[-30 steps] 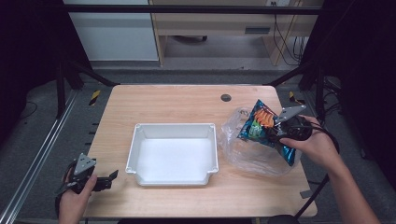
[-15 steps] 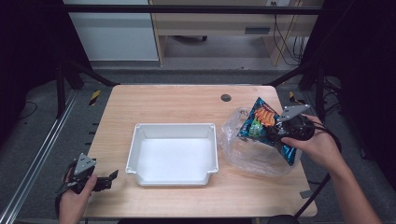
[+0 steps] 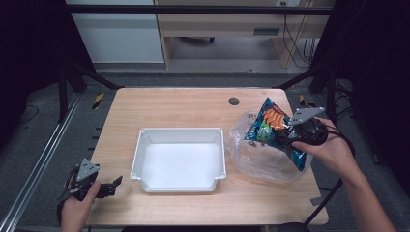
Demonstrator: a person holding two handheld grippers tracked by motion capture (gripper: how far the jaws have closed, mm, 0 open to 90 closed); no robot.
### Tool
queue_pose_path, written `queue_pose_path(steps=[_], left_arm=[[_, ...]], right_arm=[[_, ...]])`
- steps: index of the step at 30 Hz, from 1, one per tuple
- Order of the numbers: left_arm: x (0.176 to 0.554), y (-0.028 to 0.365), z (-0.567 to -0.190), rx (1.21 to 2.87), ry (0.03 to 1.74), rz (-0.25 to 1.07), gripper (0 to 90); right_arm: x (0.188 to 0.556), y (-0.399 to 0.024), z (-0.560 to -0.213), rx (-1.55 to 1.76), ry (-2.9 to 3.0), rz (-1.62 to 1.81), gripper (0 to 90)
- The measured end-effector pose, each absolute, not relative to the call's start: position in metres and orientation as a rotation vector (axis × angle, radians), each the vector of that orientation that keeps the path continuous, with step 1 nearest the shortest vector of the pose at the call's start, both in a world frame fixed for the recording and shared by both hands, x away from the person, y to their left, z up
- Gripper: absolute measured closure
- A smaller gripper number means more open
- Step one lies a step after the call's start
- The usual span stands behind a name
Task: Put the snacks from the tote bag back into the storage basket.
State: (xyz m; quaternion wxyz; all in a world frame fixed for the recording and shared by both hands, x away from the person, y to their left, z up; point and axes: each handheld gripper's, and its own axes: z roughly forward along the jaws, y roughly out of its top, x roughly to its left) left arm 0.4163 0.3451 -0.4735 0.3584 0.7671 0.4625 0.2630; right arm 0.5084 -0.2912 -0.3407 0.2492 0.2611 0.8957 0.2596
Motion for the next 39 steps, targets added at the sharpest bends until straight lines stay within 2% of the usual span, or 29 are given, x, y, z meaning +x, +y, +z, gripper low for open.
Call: queue_pose_path(steps=[39], left_arm=[[0.416, 0.346, -0.472, 1.974, 1.190, 0.687, 2.2]], right_arm=[[0.494, -0.231, -0.313, 0.519, 2.446, 0.760, 39.0]])
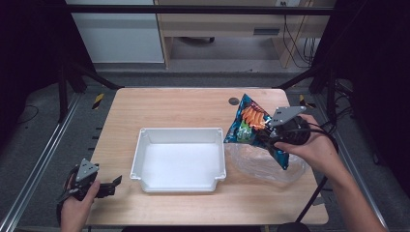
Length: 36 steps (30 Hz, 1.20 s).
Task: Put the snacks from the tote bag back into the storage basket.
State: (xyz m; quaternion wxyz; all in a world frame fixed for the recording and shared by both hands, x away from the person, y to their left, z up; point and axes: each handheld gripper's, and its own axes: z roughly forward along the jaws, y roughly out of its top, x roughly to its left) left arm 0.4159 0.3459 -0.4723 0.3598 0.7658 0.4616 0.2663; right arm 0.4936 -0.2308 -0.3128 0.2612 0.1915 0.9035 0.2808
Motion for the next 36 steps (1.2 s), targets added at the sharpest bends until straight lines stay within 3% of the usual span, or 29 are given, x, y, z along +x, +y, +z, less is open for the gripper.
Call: queue_pose_path(steps=[36], left_arm=[[0.415, 0.347, -0.472, 1.969, 1.199, 0.690, 2.4]], right_arm=[[0.498, -0.152, -0.309, 0.337, 2.490, 0.795, 39.2]])
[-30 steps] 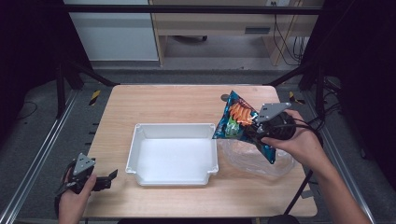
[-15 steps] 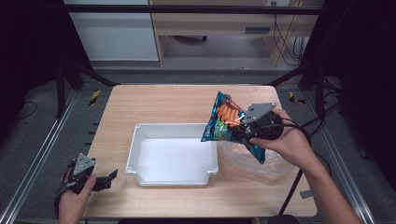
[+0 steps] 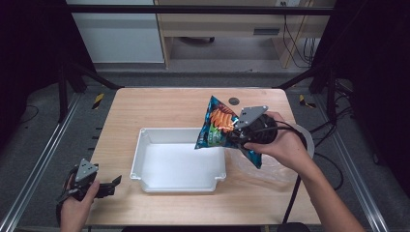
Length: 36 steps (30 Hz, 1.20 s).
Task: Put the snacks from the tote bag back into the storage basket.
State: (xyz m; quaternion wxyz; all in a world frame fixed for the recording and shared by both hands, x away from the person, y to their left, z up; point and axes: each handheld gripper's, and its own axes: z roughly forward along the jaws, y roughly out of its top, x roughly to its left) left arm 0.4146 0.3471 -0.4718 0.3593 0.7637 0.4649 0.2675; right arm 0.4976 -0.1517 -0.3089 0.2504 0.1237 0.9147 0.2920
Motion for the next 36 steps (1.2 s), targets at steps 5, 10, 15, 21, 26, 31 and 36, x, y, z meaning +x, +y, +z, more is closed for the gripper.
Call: queue_pose_path(steps=[5, 10, 15, 21, 26, 31, 36], left_arm=[[0.414, 0.348, -0.472, 1.961, 1.203, 0.697, 2.6], [0.415, 0.348, -0.472, 1.969, 1.197, 0.693, 4.2], [0.415, 0.348, -0.471, 1.963, 1.203, 0.697, 4.2], [0.414, 0.349, -0.471, 1.961, 1.207, 0.696, 4.0], [0.414, 0.350, -0.471, 1.952, 1.216, 0.699, 3.8], [0.414, 0.350, -0.471, 1.955, 1.216, 0.700, 3.8], [0.414, 0.350, -0.471, 1.954, 1.216, 0.703, 3.8]], right_arm=[[0.498, -0.141, -0.308, 0.316, 2.492, 0.809, 39.2], [0.499, -0.130, -0.310, 0.289, 2.508, 0.804, 39.3], [0.500, -0.122, -0.312, 0.277, 2.510, 0.814, 39.3], [0.502, -0.110, -0.313, 0.253, 2.515, 0.822, 39.3], [0.502, -0.103, -0.314, 0.240, 2.523, 0.822, 39.4], [0.503, -0.098, -0.315, 0.234, 2.527, 0.827, 39.4], [0.503, -0.093, -0.317, 0.220, 2.534, 0.820, 39.5]])
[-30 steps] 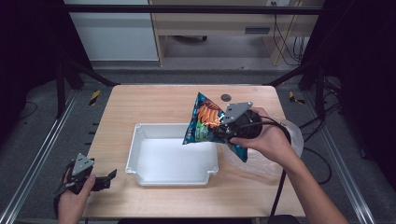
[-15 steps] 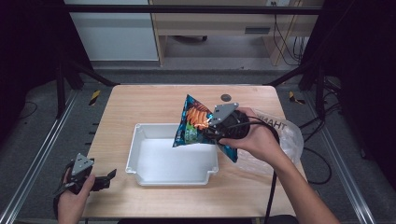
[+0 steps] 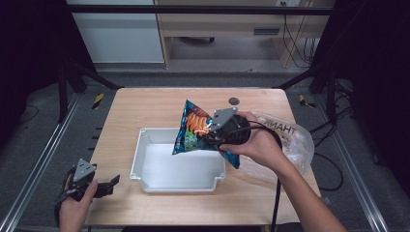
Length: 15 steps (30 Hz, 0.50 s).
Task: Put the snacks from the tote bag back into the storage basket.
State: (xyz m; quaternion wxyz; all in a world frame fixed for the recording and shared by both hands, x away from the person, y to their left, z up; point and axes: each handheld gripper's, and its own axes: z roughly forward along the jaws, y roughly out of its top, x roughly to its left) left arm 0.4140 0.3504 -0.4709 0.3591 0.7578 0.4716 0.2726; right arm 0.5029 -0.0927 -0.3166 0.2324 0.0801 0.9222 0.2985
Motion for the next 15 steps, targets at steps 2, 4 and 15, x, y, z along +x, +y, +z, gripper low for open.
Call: queue_pose_path(steps=[2, 4, 15], left_arm=[[0.414, 0.350, -0.471, 1.954, 1.216, 0.703, 3.8], [0.414, 0.350, -0.471, 1.954, 1.216, 0.704, 3.8], [0.414, 0.351, -0.470, 1.950, 1.215, 0.703, 3.8]], right_arm=[[0.504, -0.090, -0.318, 0.224, 2.536, 0.822, 39.5], [0.505, -0.088, -0.319, 0.213, 2.540, 0.818, 39.5], [0.506, -0.068, -0.322, 0.185, 2.556, 0.831, 39.5]])
